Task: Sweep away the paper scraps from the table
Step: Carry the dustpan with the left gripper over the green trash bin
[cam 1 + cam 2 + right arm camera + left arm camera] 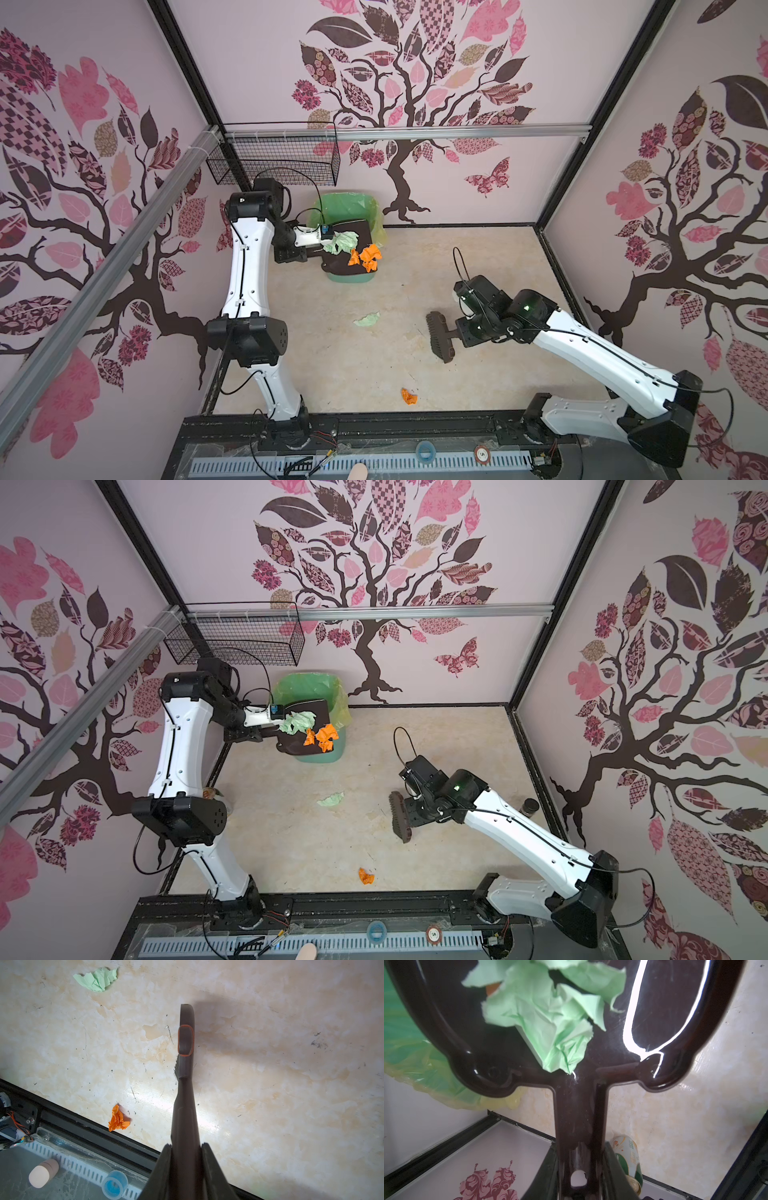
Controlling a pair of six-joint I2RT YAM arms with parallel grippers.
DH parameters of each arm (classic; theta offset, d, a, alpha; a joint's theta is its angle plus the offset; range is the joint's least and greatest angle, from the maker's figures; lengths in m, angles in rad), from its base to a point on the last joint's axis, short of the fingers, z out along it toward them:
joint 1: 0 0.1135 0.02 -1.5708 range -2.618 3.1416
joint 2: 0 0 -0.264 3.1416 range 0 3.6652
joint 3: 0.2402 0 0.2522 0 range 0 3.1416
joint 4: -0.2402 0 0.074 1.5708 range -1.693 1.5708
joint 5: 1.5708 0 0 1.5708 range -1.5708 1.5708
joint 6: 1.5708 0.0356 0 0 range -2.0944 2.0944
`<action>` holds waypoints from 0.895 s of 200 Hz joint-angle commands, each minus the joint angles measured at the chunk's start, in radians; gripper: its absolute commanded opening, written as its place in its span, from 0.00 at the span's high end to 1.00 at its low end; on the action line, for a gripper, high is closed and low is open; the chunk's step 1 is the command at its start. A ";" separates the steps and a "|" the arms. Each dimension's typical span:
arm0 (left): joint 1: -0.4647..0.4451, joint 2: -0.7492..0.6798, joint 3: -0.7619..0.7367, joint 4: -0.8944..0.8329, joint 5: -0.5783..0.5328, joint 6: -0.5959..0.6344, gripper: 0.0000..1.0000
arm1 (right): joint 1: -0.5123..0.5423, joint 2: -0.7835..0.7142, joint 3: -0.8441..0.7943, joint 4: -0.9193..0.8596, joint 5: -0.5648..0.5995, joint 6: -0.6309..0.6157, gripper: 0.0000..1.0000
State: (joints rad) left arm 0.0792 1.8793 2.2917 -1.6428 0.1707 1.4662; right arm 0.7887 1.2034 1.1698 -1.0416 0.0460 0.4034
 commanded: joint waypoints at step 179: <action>0.063 0.297 0.515 -0.154 0.025 -0.014 1.00 | -0.005 0.146 -0.109 0.062 -0.098 -0.016 1.00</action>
State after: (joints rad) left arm 0.1257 2.1544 2.7335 -1.6478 0.1833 1.4460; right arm 0.7830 1.2743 1.1313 -0.8825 -0.0311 0.4000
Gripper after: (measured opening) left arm 0.286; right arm 0.242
